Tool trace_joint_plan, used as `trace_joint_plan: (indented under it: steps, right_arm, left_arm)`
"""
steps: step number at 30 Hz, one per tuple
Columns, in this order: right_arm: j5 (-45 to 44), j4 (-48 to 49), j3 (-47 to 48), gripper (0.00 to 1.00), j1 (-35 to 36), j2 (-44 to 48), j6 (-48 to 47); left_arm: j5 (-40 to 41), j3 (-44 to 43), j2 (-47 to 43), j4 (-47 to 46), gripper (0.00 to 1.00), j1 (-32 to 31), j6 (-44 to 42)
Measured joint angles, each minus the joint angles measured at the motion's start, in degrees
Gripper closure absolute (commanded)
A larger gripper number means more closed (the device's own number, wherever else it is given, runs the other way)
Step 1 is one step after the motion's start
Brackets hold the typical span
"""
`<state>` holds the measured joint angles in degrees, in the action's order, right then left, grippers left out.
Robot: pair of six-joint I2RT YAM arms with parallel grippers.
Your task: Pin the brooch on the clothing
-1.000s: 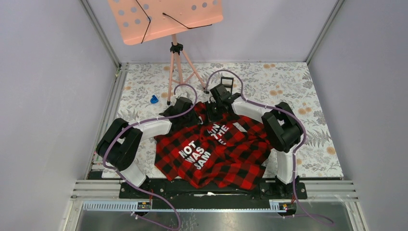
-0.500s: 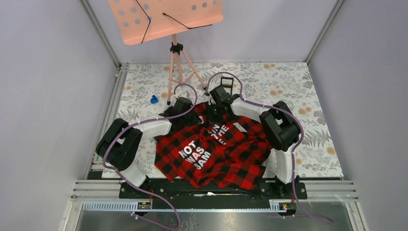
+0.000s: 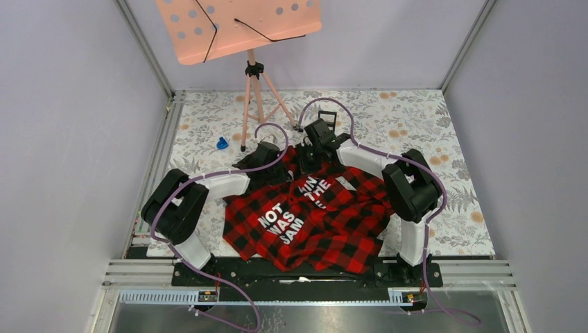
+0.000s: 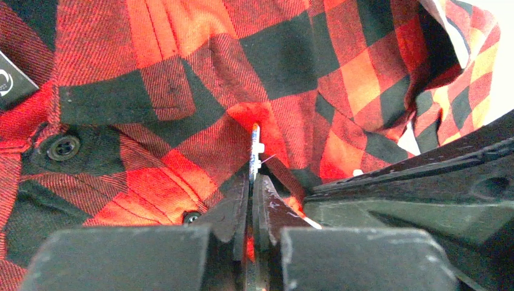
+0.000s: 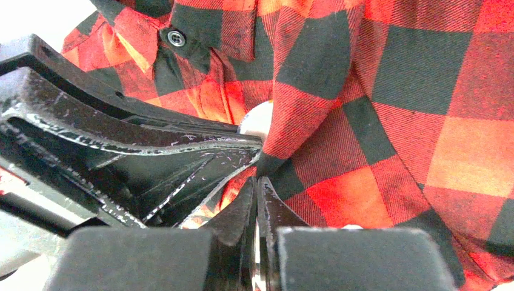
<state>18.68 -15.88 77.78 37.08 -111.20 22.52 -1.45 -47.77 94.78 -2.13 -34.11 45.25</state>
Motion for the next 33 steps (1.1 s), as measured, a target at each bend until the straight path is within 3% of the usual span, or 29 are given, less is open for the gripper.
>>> trace_joint_plan:
  steps: [33]
  right_arm:
    - [4.1,-1.0,1.1,1.0,-0.1,-4.9,-1.3]
  left_arm:
    - [-0.7,3.4,-0.4,-8.3,1.0,-0.1,-0.2]
